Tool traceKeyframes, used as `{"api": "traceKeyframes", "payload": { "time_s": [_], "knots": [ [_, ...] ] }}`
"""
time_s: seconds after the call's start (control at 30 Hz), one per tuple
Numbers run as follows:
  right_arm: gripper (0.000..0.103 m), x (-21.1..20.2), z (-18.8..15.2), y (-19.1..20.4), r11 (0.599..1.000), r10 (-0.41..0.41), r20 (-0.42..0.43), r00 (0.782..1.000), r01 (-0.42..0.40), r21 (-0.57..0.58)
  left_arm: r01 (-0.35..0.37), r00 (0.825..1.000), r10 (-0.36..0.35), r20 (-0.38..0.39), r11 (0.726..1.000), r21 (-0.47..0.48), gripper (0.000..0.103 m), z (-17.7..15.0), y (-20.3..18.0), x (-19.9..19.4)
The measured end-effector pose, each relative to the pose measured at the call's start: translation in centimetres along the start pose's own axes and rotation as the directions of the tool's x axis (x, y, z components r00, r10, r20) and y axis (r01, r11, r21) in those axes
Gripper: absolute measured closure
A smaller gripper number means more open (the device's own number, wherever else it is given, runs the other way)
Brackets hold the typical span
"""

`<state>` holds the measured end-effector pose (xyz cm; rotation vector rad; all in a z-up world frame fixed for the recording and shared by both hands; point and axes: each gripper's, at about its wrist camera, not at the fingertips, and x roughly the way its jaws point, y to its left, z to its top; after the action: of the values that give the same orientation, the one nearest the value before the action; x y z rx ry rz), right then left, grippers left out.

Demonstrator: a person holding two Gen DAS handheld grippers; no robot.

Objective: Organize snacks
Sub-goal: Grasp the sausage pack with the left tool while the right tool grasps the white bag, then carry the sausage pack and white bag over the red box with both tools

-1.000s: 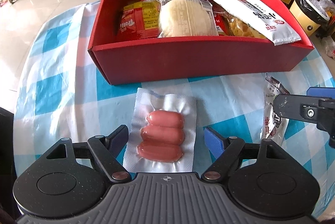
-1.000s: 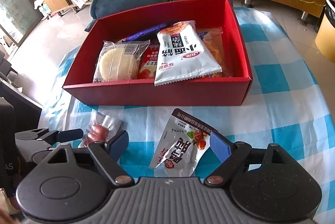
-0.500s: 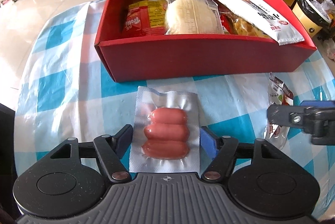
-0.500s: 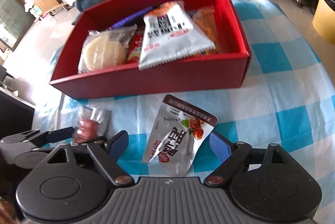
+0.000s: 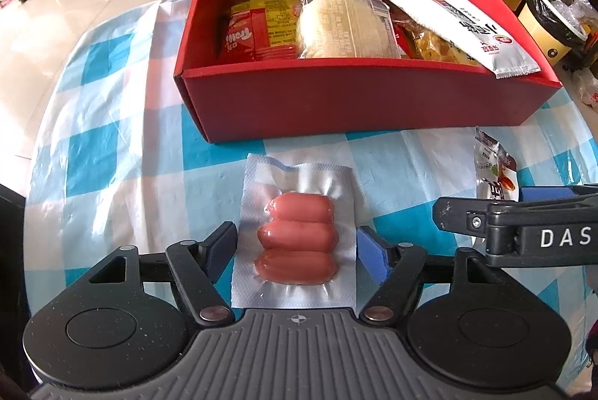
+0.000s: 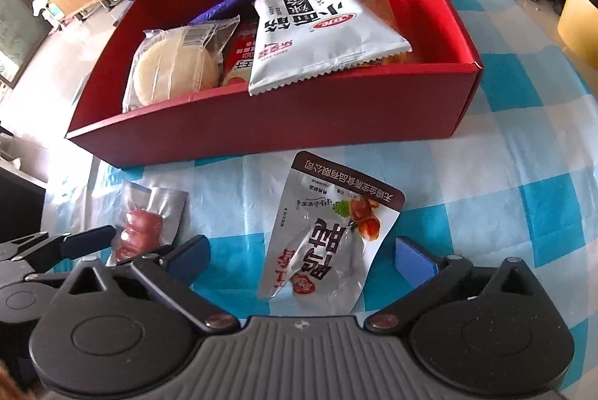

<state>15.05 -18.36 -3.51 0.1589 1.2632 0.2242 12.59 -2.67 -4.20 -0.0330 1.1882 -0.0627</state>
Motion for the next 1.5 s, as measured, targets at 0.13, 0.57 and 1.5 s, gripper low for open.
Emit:
{"api": "traceKeyframes", "payload": {
  "time_s": [0.13,0.57,1.5],
  "knots": [
    [0.003,0.2,0.2,0.2,1.0,-0.006,0.001,1.0,0.006,-0.012,-0.004,1.0,0.004,-0.014,1.0,-0.018,0.02,0.0,0.6,0.2],
    [0.053,-1.3,-1.1,0.9,0.992,-0.034,0.038,0.999,0.039,-0.122,-0.012,1.0,0.011,-0.018,0.998,-0.059,0.028,0.3,1.8,0.0],
    [0.053,-5.1,-2.5,1.7,0.991,-0.017,0.121,0.992,0.033,-0.13,0.031,0.998,-0.03,0.049,0.999,-0.03,0.029,-0.5,0.5,-3.5]
  ]
}}
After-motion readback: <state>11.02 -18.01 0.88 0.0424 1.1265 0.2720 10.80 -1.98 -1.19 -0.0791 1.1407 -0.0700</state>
